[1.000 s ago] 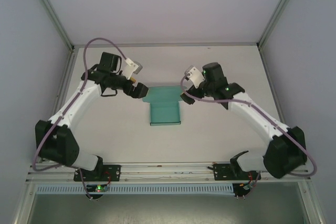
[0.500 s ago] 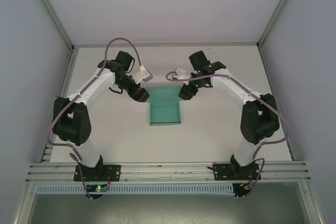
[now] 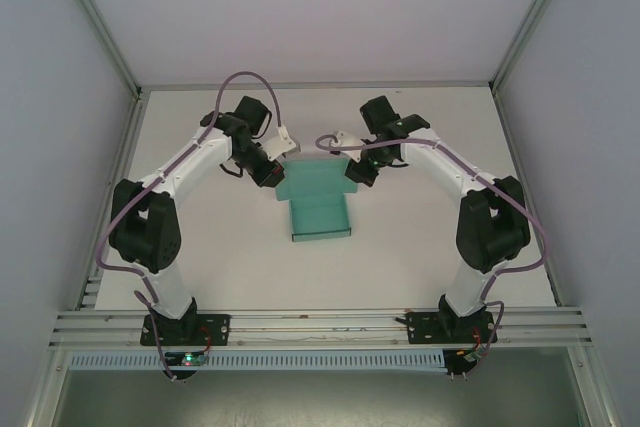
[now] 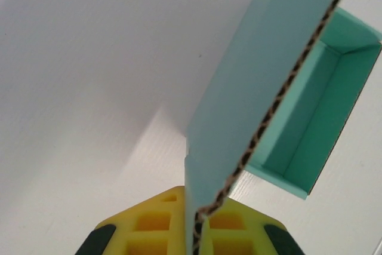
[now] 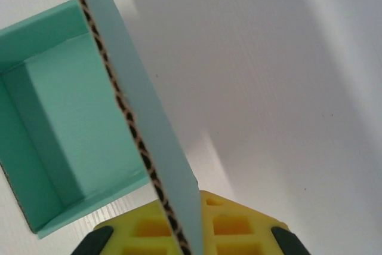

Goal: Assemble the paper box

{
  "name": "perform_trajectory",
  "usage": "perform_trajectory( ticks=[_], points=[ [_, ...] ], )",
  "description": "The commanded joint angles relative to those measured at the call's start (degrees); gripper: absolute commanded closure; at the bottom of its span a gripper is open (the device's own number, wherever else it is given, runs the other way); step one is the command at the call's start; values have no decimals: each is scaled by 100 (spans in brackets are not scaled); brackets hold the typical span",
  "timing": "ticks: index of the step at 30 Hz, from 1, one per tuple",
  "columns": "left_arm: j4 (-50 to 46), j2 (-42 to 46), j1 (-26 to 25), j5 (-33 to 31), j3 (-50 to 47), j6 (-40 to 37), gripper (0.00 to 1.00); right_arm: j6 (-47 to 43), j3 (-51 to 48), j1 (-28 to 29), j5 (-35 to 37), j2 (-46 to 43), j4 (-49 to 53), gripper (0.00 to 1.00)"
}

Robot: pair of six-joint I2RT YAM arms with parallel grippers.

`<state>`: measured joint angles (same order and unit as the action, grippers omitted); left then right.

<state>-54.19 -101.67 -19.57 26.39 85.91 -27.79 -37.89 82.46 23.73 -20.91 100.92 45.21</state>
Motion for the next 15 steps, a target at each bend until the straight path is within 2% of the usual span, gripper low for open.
perform_trajectory(
  ticks=[1, 4, 5, 8, 11, 15],
  points=[
    [24, 93, -97, -217, 97, 275, 100, 170, -2, -9, -94, -41, 56, 95],
    [419, 292, -190, -739, 58, 802, 100, 706, -50, 59, 219, -218, -259, 100],
    [613, 367, -243, -1083, 42, 1095, 100, 1088, -55, 102, 424, -323, -436, 100],
    [1130, 523, -318, -1546, 14, 2100, 100, 2523, 43, 234, 961, -523, -832, 100],
    [1409, 540, -349, -1627, 63, 3173, 100, 3908, -128, 456, 1636, -646, -1382, 100],
    [1924, 401, -527, -1555, 24, 4108, 100, 5271, -230, 688, 2428, -554, -1959, 100]
  ],
)
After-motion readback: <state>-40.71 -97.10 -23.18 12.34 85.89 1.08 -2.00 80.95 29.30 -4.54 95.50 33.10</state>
